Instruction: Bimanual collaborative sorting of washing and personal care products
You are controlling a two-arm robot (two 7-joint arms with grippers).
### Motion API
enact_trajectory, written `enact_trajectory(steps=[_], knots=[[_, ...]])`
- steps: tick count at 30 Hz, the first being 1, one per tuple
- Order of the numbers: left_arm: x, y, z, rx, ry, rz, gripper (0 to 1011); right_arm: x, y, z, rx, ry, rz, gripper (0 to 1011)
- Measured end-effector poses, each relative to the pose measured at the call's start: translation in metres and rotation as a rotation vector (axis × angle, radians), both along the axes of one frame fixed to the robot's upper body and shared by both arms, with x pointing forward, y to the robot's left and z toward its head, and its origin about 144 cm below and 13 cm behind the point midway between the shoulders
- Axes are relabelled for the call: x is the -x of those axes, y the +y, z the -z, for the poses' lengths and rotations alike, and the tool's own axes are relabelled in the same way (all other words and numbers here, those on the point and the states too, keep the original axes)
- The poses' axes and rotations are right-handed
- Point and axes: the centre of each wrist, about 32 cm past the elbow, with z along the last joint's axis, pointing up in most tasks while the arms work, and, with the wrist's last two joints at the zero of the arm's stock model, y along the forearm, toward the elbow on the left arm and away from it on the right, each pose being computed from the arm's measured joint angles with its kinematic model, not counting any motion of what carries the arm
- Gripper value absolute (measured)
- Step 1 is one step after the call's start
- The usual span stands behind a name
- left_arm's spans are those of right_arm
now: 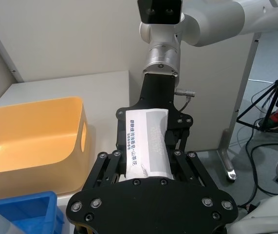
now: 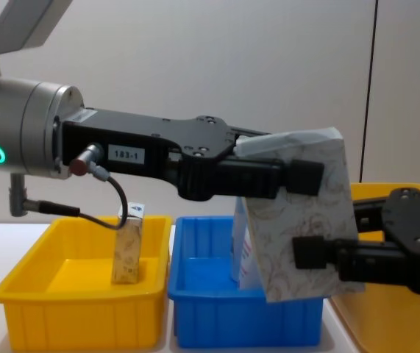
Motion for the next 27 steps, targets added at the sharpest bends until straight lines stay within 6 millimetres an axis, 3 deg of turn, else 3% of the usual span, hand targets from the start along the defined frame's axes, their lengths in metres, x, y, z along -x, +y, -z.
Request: enact_trajectory(steps=[3, 7, 12, 14, 22, 27], knots=[[0.0000, 0.0000, 0.0000, 0.000, 0.000, 0.000, 369, 0.0000, 0.0001, 0.0000, 0.000, 0.000, 0.000, 386], [0.0000, -0.0001, 0.0000, 0.000, 0.000, 0.000, 458, 0.0001, 0.0002, -0.0002, -0.002, 0.000, 0.002, 371], [0.0000, -0.0001, 0.0000, 0.000, 0.000, 0.000, 648, 0.0012, 0.0012, 0.0000, -0.011, 0.001, 0.008, 364], [0.0000, 0.0000, 0.0000, 0.000, 0.000, 0.000, 668, 0.0018, 0.0018, -0.0001, -0.015, 0.001, 0.009, 364], [0.0000, 0.0000, 0.0000, 0.000, 0.000, 0.000, 927, 0.0048, 0.0034, -0.0002, -0.034, -0.002, 0.013, 362], [0.0000, -0.0001, 0.0000, 0.000, 0.000, 0.000, 1001, 0.0062, 0.0022, -0.0003, -0.040, -0.002, 0.017, 362]])
